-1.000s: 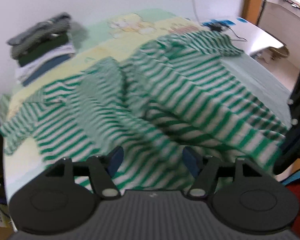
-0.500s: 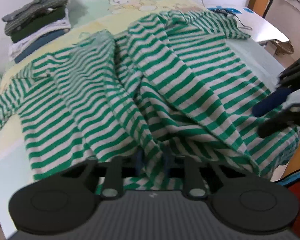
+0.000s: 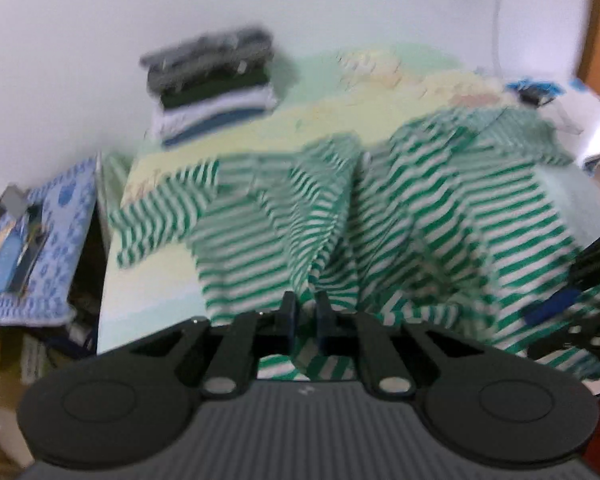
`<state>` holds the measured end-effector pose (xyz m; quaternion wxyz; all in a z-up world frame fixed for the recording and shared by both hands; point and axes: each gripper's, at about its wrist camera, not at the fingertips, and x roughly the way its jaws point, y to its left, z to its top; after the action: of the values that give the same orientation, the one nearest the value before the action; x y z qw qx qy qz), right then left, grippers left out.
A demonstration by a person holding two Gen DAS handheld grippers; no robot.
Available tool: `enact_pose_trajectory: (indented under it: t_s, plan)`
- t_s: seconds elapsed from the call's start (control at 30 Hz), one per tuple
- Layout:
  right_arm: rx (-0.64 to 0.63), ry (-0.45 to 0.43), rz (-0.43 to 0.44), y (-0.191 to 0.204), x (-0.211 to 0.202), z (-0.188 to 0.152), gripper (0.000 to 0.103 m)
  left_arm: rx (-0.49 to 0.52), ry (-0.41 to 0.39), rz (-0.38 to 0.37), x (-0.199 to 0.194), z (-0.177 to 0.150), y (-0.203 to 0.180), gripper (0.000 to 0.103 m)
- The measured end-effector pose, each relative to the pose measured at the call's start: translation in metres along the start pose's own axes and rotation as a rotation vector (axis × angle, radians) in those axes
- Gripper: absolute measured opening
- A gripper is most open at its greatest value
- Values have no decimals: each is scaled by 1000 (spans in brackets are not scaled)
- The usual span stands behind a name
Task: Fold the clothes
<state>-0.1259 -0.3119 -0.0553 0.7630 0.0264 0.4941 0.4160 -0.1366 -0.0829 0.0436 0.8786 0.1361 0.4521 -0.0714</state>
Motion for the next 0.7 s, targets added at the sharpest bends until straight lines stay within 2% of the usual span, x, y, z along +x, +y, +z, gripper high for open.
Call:
enact_pose_trajectory:
  t_s: [0.1,0.2,0.37,0.4,0.47,0.53,0.6,0.63,0.67,0.7]
  plan:
    - [0,13,-4,-1,14,5,39,16,97,48,30,-16,-6,9]
    - [13,14,5,-1,26,11,39,6,155,57,45,-26,-8,12]
    - [162,-72,27,-10,19,25,39,33,101,44,34,-30,-6,16]
    - [195,-94,30,-12,17,28,36,38,89,37,34,-27,-5,17]
    - [261,-136,36,-15,13,34,9,48,64,24,34,-21,-1,18]
    - [327,-178,42,-19,9,40,9,56,33,12,36,-12,5,18]
    - [395,-221,43,-22,5,45,9,62,-7,-1,37,-4,10,22]
    - [440,-249,1,-25,4,48,11,68,-29,-7,38,0,12,25]
    - [485,-276,-42,-28,3,50,15,83,-44,-9,40,3,13,32]
    - [525,-300,-86,-31,1,52,26,101,-54,-12,42,4,13,35]
